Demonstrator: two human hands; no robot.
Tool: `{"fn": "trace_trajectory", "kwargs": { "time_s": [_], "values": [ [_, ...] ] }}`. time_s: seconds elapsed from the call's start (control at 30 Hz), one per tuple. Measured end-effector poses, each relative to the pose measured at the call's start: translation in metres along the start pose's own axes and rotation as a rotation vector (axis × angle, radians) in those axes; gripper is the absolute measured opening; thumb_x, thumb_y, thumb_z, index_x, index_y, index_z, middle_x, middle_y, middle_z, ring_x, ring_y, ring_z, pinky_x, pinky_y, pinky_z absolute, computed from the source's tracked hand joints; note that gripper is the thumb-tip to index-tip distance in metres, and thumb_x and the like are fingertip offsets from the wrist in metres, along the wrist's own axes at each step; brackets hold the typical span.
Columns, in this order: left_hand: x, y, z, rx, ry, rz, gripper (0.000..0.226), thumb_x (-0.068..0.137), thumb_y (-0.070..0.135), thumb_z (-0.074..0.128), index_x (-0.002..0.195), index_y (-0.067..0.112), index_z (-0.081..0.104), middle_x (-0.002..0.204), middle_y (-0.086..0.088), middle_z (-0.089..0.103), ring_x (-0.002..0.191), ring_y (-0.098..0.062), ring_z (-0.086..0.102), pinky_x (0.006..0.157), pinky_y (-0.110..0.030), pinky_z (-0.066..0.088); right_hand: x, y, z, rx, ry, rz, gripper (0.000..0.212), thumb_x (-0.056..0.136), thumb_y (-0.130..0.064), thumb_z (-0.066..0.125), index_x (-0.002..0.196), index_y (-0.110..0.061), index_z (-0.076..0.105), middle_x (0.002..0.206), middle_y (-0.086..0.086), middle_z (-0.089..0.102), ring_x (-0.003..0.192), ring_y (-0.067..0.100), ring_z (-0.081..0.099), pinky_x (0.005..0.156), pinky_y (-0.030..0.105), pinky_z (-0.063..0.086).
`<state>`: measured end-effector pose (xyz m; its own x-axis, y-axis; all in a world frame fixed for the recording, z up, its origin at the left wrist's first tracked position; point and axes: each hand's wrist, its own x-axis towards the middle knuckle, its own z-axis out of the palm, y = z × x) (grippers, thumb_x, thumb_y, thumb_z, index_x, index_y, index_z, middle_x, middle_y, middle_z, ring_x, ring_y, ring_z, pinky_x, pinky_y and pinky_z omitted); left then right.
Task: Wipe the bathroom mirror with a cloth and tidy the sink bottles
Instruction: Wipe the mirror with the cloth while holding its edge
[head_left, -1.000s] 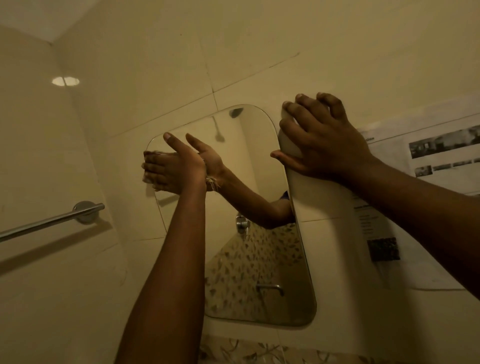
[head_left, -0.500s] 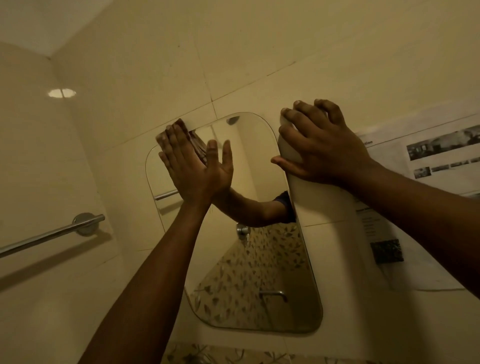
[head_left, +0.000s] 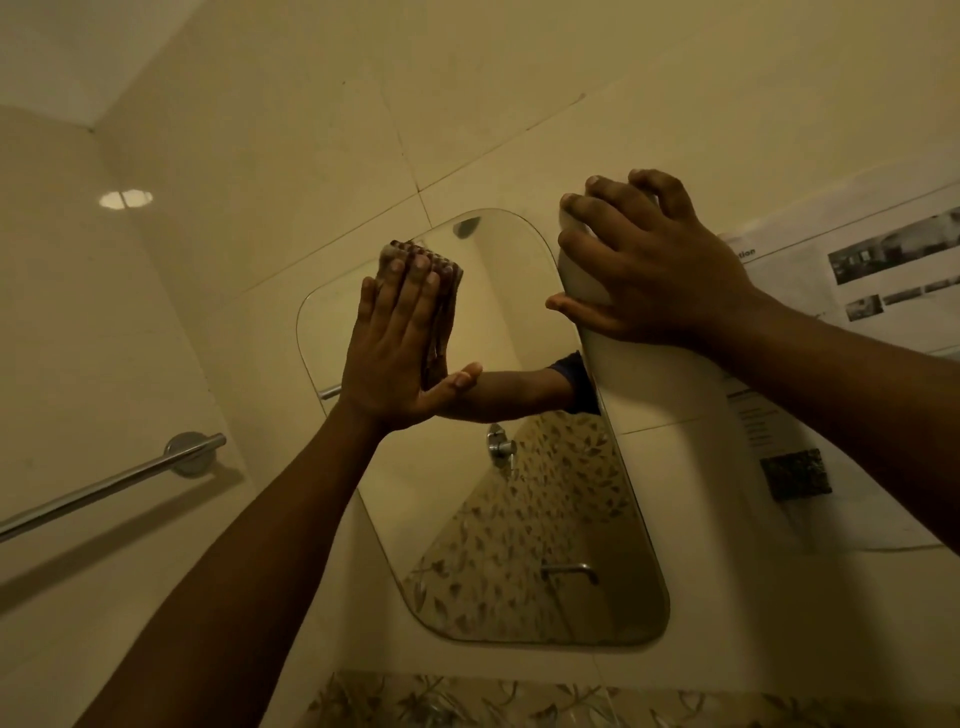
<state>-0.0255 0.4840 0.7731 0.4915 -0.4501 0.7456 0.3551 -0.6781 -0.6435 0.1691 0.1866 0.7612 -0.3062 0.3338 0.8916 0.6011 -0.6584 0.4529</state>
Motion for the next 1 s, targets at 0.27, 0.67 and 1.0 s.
{"fn": "trace_trajectory", "kwargs": {
  "time_s": [0.27, 0.67, 1.0],
  "values": [
    [-0.003, -0.017, 0.004, 0.049, -0.01, 0.283, 0.112, 0.092, 0.076, 0.051, 0.171, 0.008, 0.01, 0.179, -0.016, 0.01, 0.166, -0.039, 0.007, 0.133, -0.061, 0.007, -0.003, 0.001, 0.002, 0.005, -0.009, 0.002, 0.071, 0.107, -0.067, 0.028, 0.135, -0.006, 0.051, 0.154, 0.023, 0.049, 0.146, 0.043, 0.043, 0.121, 0.054, 0.028],
    [-0.028, -0.005, 0.004, 0.023, -0.034, 0.526, 0.104, 0.094, 0.074, 0.045, 0.17, 0.009, 0.019, 0.179, -0.014, 0.013, 0.166, -0.038, 0.009, 0.132, -0.062, 0.008, -0.002, 0.0, -0.002, 0.074, -0.083, 0.006, 0.071, 0.106, -0.065, 0.028, 0.14, -0.003, 0.038, 0.156, 0.027, 0.042, 0.149, 0.046, 0.036, 0.124, 0.059, 0.022],
    [-0.053, 0.011, 0.012, 0.014, -0.059, 0.554, 0.107, 0.088, 0.072, 0.055, 0.169, 0.009, 0.023, 0.179, -0.014, 0.016, 0.166, -0.038, 0.01, 0.133, -0.06, 0.007, 0.001, -0.002, -0.007, 0.101, -0.125, 0.015, 0.073, 0.106, -0.063, 0.028, 0.144, -0.001, 0.036, 0.157, 0.03, 0.039, 0.152, 0.048, 0.031, 0.126, 0.061, 0.016]
  ]
}}
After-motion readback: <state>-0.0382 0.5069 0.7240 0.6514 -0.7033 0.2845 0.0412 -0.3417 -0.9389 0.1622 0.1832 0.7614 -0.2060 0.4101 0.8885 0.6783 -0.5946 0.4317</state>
